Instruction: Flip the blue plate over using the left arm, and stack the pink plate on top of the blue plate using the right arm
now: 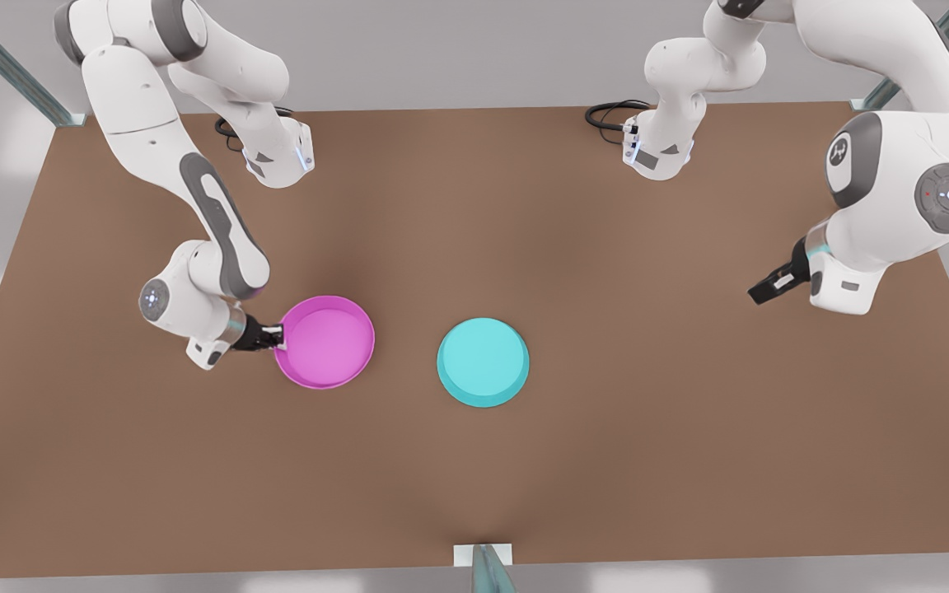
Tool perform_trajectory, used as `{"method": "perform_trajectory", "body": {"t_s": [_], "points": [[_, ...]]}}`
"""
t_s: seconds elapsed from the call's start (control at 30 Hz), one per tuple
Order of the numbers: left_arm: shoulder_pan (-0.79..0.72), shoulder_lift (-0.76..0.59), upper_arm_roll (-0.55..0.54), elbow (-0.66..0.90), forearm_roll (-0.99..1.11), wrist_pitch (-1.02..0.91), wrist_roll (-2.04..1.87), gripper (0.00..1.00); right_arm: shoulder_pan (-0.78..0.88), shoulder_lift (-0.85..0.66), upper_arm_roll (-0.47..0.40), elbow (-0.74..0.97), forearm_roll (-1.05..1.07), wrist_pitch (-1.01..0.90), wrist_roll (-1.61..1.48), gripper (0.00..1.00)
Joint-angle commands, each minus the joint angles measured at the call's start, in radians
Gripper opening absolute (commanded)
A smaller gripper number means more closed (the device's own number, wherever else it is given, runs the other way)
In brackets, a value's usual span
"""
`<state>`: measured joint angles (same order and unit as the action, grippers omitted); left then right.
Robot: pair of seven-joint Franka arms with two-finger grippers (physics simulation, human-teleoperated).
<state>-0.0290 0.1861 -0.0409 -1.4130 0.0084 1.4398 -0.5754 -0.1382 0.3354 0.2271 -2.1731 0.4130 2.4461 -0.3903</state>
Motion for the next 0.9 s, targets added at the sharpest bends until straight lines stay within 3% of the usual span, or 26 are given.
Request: {"method": "perform_trajectory", "body": {"t_s": [0.0,0.07,0.2,0.23,0.43,0.7,0.77,0.87], "points": [[0.003,0.000,0.006,0.006,-0.028,-0.007,0.424,1.00,0.002,-0.032,0.017,0.012,0.107,-0.093,0.005,0.21],[0.003,0.007,0.006,0.006,-0.028,-0.006,0.422,1.00,0.012,-0.039,0.067,0.055,0.173,-0.140,0.014,0.21],[0.004,0.016,0.006,0.006,-0.024,-0.004,0.420,1.00,0.019,0.025,0.282,0.156,0.208,-0.101,0.198,0.21],[0.004,0.018,0.006,0.006,-0.024,-0.001,0.420,1.00,0.077,0.062,0.288,0.194,0.210,-0.056,0.264,0.21],[0.004,0.024,0.009,0.014,-0.021,-0.001,0.419,1.00,0.204,0.257,0.284,0.309,0.205,0.143,0.330,0.21],[0.006,0.041,0.023,0.043,-0.024,-0.004,0.420,1.00,0.261,0.358,0.219,0.412,0.196,0.192,0.337,0.21],[0.004,0.042,0.021,0.043,-0.027,-0.004,0.417,1.00,0.333,0.358,0.150,0.424,0.194,0.192,0.337,0.21],[0.004,0.042,0.021,0.045,-0.028,-0.004,0.413,1.00,0.339,0.358,0.147,0.429,0.196,0.191,0.338,0.21]]}}
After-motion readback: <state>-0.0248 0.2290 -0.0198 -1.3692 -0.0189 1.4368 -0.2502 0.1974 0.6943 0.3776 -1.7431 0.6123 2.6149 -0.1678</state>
